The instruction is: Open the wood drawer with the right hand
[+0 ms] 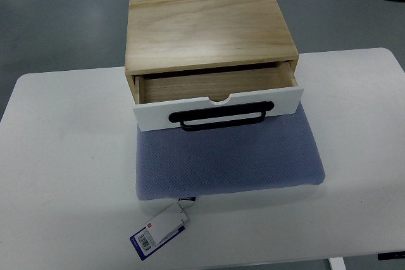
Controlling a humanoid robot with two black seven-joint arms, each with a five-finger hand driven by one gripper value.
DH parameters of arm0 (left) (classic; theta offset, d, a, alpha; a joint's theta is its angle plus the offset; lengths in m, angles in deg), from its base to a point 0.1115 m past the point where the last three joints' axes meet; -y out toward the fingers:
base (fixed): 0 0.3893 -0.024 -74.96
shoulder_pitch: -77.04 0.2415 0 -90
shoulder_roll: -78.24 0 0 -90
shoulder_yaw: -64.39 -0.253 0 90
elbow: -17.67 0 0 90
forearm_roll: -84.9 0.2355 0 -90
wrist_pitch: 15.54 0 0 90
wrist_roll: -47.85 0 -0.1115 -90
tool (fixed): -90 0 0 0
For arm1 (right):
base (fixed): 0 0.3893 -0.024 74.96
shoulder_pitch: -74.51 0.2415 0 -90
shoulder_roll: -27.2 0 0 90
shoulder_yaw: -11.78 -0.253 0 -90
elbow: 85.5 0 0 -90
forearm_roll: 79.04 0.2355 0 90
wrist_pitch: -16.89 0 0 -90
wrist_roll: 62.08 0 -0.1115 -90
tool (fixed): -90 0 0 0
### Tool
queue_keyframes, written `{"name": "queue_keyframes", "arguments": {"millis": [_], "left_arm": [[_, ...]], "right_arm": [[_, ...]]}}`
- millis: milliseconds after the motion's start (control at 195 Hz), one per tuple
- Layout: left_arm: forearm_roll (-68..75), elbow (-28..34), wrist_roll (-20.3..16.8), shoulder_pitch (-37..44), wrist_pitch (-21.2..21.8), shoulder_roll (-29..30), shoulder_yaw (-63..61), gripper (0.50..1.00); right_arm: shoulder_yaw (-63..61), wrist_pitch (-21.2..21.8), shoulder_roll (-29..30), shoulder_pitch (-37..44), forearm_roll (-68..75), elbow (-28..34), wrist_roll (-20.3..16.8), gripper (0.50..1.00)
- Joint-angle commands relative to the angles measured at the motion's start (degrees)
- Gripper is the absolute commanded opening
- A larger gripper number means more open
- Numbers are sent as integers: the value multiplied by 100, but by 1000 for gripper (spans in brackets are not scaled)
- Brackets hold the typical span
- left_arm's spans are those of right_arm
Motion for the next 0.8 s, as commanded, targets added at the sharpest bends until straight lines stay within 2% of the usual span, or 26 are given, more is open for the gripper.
{"name": "queue_keyframes", "arguments": {"millis": [0, 159, 235, 425, 507, 614, 793], "left_arm": [[0, -7, 6, 1, -3, 0, 0, 1000], [0, -8, -3, 1, -3, 0, 0, 1000], [0, 1, 6, 1, 6, 0, 0, 1000], [0, 1, -3, 1, 5, 0, 0, 1000], [0, 1, 6, 1, -3, 0, 0, 1000], [0, 1, 6, 1, -3, 0, 0, 1000], [0, 1, -3, 1, 5, 0, 0, 1000]], "right_arm": [[-180, 2, 383, -153, 102, -840, 84, 938], [-409, 2, 911, -417, 102, -1535, 242, 938], [-488, 2, 1228, -470, 111, -1816, 515, 938], [-848, -2100, 2106, -628, 137, -2168, 1709, 938], [-822, -2619, 2300, -646, 128, -2185, 2202, 938], [-778, -2716, 2484, -839, 93, -2185, 2404, 938], [-769, -2628, 2713, -1129, 58, -2176, 2404, 938]]}}
